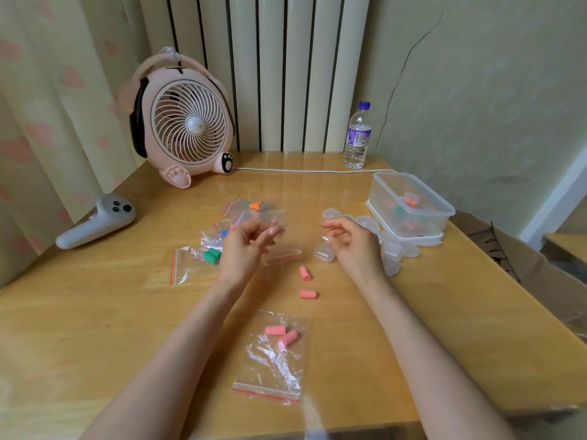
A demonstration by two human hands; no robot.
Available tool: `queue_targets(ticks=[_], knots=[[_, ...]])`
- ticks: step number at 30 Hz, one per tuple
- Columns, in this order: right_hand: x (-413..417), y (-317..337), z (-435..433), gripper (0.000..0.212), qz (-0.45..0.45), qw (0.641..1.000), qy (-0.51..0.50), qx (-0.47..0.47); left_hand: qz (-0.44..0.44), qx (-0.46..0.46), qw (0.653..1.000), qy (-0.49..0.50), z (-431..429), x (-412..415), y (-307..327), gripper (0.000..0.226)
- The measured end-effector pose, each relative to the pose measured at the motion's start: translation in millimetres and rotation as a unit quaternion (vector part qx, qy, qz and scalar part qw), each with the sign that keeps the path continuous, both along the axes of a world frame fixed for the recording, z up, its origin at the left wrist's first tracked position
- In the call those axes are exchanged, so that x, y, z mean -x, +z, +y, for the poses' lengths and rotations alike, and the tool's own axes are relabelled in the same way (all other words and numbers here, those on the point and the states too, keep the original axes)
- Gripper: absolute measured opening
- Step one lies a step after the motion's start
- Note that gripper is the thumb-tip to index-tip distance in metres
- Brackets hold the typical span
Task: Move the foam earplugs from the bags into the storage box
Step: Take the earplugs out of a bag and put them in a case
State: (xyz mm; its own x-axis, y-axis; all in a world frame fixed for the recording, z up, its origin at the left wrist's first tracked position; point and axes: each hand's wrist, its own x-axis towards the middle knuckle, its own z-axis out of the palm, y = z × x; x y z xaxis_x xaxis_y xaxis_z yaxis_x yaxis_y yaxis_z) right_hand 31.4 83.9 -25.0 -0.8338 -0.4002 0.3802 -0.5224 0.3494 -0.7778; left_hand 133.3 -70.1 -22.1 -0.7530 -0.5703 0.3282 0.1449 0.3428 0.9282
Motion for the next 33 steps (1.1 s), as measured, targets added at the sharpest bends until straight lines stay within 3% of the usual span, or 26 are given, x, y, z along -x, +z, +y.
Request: queue_targets(ticks=[3,7,10,12,15,17,19,22,25,28,33], knots=[[2,-2,3,0.025,0.064,0.984,-0.019,-0.166,-0.027,0.055,0.994,0.090,-5,2,-6,0.009],[-1,-8,1,0.031,0.063,0.965,0.001,-0.255,-0.072,0.124,0.977,0.159,-12,5,-17,0.067],[0,-11,-1,0.034,0.067,0.959,0.006,-0.277,-0.070,0.177,0.957,0.220,-12,6,-17,0.083],[0,-9,-1,0.033,0.060,0.969,0.002,-0.239,-0.012,0.220,0.949,0.226,-10,5,-15,0.068],[-5,1,-2,0.034,-0.059,0.996,0.045,-0.045,0.045,0.310,0.941,0.126,-9,5,-14,0.034],[-11,9,0,0.038,-0.195,0.967,0.135,0.090,0.038,0.310,0.949,0.031,-5,7,-16,0.028],[-14,13,2,0.041,-0.274,0.927,0.207,0.150,0.026,0.312,0.949,-0.033,-1,9,-21,0.041],[-16,13,1,0.050,-0.302,0.903,0.265,0.151,0.029,0.323,0.943,-0.073,3,9,-24,0.053],[-17,12,-1,0.058,-0.285,0.908,0.275,0.137,0.041,0.278,0.956,-0.081,6,6,-20,0.040],[-17,11,-1,0.057,-0.271,0.910,0.277,0.146,0.041,0.246,0.965,-0.080,9,6,-19,0.037],[-15,8,-2,0.044,-0.285,0.904,0.274,0.163,0.043,0.276,0.957,-0.073,8,6,-21,0.035]])
